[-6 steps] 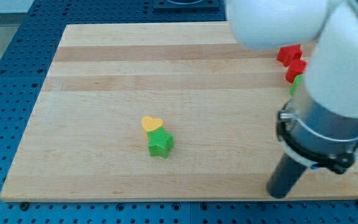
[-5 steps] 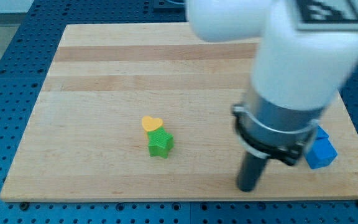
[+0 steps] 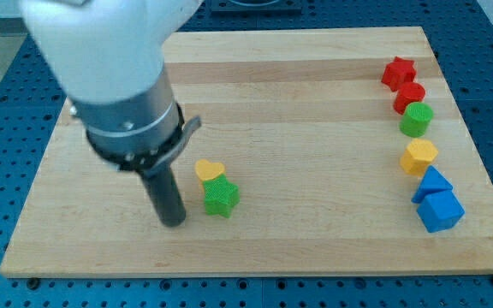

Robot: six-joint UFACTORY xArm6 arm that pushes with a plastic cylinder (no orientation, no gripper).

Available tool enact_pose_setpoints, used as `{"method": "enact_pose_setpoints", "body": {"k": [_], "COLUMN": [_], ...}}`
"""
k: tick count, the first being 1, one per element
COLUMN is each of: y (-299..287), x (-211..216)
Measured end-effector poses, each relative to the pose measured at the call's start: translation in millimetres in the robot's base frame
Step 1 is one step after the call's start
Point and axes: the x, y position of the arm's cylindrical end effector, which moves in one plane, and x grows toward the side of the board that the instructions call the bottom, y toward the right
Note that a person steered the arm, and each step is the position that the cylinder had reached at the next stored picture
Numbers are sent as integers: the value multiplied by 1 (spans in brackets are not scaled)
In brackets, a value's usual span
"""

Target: Move the yellow heart towards the center of the board

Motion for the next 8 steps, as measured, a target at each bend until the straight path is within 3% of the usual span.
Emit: {"method": "enact_pose_setpoints", "body": {"k": [3, 4, 5, 6, 7, 8], "y": [67, 47, -12, -31, 7, 15], "x": [-136, -132, -107, -55, -4, -50]}}
